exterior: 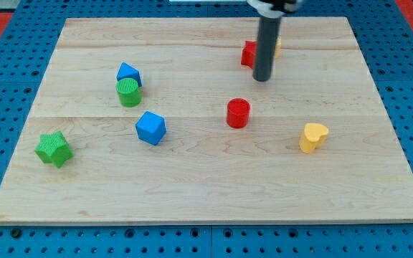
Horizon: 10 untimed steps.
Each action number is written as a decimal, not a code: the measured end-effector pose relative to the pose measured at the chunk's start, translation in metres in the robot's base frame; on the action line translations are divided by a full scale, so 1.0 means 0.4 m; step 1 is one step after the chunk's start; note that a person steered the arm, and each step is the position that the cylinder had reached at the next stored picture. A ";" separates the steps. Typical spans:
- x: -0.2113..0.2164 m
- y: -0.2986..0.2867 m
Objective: Slide the red circle to the red star
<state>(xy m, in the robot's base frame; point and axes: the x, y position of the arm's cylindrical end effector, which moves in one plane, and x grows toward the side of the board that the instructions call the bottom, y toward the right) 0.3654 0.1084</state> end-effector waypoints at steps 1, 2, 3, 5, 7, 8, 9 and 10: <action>0.110 -0.002; 0.228 -0.068; 0.304 -0.121; 0.202 -0.207; 0.150 -0.007; 0.109 0.012; 0.050 0.011; -0.006 0.011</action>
<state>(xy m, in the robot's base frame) 0.3630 0.1126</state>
